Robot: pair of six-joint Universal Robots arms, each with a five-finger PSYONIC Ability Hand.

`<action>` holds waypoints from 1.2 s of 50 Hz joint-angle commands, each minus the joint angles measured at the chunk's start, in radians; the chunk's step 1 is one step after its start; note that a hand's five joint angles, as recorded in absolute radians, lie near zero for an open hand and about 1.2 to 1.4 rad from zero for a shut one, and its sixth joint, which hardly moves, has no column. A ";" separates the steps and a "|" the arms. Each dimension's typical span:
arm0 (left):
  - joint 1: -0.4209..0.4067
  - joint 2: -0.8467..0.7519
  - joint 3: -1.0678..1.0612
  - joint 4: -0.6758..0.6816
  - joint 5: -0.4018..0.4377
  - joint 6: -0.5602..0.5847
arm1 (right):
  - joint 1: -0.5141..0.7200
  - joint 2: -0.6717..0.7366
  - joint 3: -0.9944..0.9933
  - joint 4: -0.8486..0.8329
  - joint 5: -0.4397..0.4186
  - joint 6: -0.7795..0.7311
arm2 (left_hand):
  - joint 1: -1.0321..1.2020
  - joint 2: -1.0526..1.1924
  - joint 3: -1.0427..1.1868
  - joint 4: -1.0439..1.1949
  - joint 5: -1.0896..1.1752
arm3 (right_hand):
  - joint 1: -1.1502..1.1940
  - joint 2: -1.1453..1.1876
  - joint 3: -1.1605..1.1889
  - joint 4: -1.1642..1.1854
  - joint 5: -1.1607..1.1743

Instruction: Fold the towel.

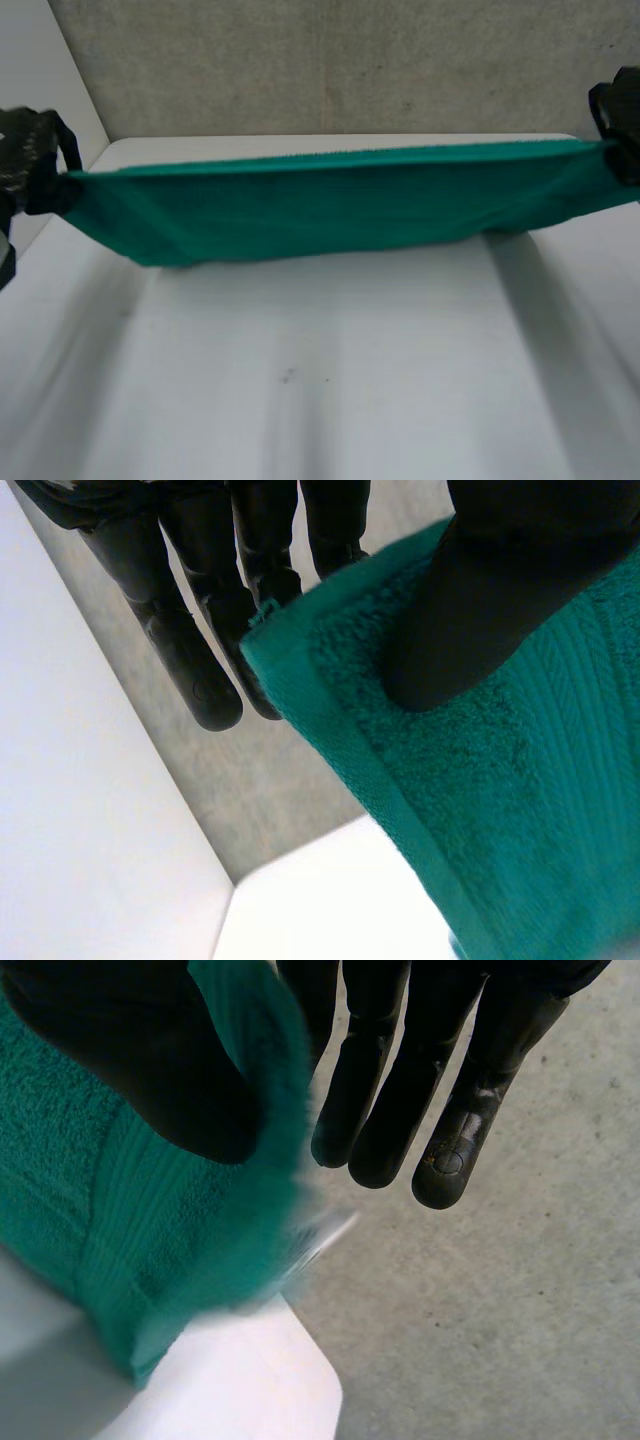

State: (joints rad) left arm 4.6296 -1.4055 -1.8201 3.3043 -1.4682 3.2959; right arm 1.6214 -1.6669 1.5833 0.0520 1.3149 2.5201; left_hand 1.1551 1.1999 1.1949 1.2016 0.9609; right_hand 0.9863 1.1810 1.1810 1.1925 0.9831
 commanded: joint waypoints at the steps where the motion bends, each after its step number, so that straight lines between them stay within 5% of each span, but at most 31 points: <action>1: -0.002 -0.010 0.013 -0.089 0.040 0.022 | 0.000 0.100 -0.095 0.241 0.001 -0.056 | 0.241 0.196 0.201 0.195 0.261 | 0.410 0.215 0.215 0.204 0.239; 7: -0.011 -0.265 0.068 -0.118 0.025 0.103 | 0.006 0.379 -0.153 0.481 0.047 -0.334 | 0.241 0.196 0.201 0.195 0.261 | 0.410 0.215 0.215 0.204 0.239; 15: -0.113 -0.605 0.280 -0.190 -0.105 0.290 | 0.072 0.632 -0.326 0.476 0.245 -0.362 | 0.241 0.196 0.201 0.195 0.261 | 0.410 0.215 0.215 0.204 0.239; 20: -0.161 -0.691 0.503 -0.219 -0.176 0.306 | 0.133 0.699 -0.497 0.415 0.267 -0.357 | 0.241 0.196 0.201 0.195 0.261 | 0.410 0.215 0.215 0.204 0.239; 25: -0.186 -0.684 0.718 -0.157 -0.175 0.298 | 0.144 0.699 -0.653 0.217 0.271 -0.342 | 0.241 0.196 0.201 0.195 0.261 | 0.410 0.215 0.215 0.204 0.239; 27: -0.190 -0.679 0.752 -0.123 -0.176 0.294 | 0.149 0.673 -0.736 -0.047 0.282 -0.304 | 0.241 0.196 0.201 0.195 0.261 | 0.410 0.215 0.215 0.204 0.239; 34: -0.190 -0.533 0.765 0.401 -0.248 0.197 | 0.137 0.448 -0.607 -0.552 0.308 -0.153 | 0.241 0.196 0.201 0.195 0.261 | 0.410 0.215 0.215 0.204 0.239; 44: -0.167 -0.526 0.612 0.370 -0.244 0.110 | 0.132 0.437 -0.510 -0.301 0.232 -0.146 | 0.241 0.196 0.201 0.195 0.261 | 0.410 0.215 0.215 0.204 0.239; 60: -0.167 -0.690 0.323 0.360 -0.159 0.094 | 0.144 0.751 -0.344 -0.184 0.201 -0.152 | 0.241 0.196 0.201 0.195 0.261 | 0.410 0.215 0.215 0.204 0.239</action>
State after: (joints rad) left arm 4.4637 -2.0218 -1.4098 3.6736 -1.6415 3.3804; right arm 1.7634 -1.0284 1.2075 -0.1598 1.5057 2.3749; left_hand 1.1551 1.2005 1.1950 1.2017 0.9610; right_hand 0.9863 1.1810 1.1812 1.1928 0.9966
